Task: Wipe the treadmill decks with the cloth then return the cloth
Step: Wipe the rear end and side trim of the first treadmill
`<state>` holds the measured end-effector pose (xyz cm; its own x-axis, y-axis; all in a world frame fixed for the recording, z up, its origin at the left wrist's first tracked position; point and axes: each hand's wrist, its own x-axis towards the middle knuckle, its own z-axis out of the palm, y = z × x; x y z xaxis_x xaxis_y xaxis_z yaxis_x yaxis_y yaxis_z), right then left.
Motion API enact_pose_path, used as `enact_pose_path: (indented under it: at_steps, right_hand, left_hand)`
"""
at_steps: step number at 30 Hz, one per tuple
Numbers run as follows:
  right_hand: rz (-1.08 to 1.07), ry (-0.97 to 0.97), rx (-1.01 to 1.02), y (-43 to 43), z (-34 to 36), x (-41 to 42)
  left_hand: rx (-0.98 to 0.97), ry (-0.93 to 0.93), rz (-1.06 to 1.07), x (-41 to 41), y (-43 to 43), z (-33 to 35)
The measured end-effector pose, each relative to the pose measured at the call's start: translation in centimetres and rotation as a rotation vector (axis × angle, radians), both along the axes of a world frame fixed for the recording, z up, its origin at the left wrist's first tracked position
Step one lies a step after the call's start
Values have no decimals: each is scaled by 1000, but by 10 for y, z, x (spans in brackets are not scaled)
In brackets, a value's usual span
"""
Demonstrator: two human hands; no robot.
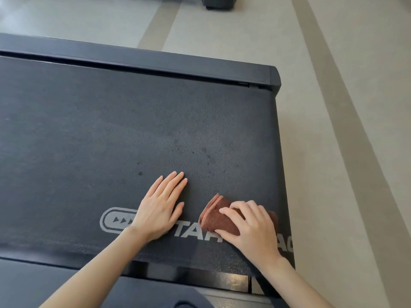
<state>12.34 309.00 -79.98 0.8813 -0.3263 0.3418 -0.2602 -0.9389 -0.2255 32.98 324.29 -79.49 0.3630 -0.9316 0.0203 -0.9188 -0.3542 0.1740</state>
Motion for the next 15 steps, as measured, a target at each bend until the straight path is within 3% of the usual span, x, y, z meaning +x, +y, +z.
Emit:
enact_pose_path:
  at_steps: [4, 10, 15]
  right_hand:
    - [63, -4, -47, -40, 7, 36]
    - [-99, 27, 13, -127, 10, 127]
    - [-213, -8, 61, -149, 11, 159]
  left_hand:
    - [4, 44, 4, 2, 0, 2]
    - [-32, 79, 11, 5, 2, -5]
    - [-43, 72, 6, 5, 2, -5]
